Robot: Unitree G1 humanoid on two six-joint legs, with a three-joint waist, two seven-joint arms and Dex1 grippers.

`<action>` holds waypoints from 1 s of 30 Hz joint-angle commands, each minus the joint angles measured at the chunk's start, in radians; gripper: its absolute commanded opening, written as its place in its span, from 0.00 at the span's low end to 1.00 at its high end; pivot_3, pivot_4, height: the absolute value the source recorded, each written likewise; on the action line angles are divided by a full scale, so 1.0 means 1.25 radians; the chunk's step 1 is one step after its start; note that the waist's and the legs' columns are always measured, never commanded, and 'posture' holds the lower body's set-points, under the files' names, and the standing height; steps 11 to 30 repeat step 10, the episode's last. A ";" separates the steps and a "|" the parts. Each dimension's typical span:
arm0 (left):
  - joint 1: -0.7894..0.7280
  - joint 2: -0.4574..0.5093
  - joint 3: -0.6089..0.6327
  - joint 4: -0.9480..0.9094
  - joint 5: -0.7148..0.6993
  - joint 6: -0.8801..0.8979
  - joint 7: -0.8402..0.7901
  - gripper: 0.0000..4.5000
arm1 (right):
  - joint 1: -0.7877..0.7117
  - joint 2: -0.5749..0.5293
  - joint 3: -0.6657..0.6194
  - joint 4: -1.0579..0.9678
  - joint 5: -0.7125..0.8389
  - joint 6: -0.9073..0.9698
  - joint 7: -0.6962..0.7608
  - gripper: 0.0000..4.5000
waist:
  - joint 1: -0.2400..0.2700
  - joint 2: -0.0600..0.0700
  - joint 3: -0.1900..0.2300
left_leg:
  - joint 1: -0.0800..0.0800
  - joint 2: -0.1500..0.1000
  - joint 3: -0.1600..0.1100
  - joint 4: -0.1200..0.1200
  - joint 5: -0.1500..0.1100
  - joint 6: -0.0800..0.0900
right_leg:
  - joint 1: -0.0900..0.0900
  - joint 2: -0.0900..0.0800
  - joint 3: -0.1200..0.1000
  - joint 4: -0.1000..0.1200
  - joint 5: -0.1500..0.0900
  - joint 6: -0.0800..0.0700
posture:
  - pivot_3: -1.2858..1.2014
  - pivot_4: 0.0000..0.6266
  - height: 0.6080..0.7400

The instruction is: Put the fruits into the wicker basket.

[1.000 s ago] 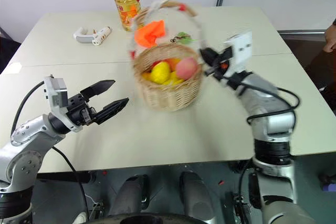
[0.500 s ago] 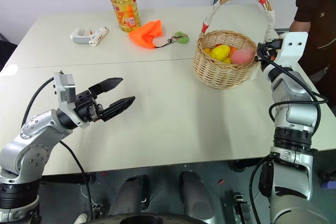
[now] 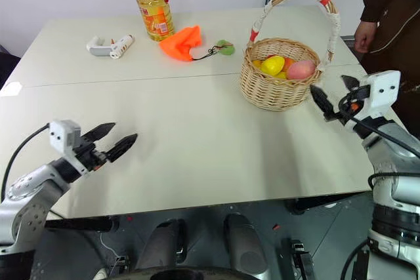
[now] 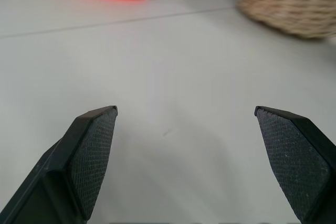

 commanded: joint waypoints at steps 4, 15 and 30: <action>0.038 -0.028 0.056 0.029 0.058 -0.081 0.033 1.00 | 0.031 0.037 0.154 -0.074 -0.011 -0.046 0.090 0.96 | 0.003 0.000 0.000 | 0.000 -0.001 0.000 0.001 0.000 0.000 | 0.001 -0.001 0.000 0.000 0.000 0.000 | 0.52 0.24 1.00; 0.068 -0.042 0.055 0.029 0.080 -0.104 0.035 1.00 | 0.007 0.070 0.224 -0.019 -0.057 -0.094 0.097 0.96 | 0.004 0.000 0.000 | -0.001 -0.001 0.001 0.001 0.000 0.000 | 0.000 -0.002 0.000 -0.002 0.002 -0.003 | 0.52 0.24 1.00; 0.068 -0.042 0.055 0.029 0.080 -0.104 0.035 1.00 | 0.007 0.070 0.224 -0.019 -0.057 -0.094 0.097 0.96 | 0.004 0.000 0.000 | -0.001 -0.001 0.001 0.001 0.000 0.000 | 0.000 -0.002 0.000 -0.002 0.002 -0.003 | 0.52 0.24 1.00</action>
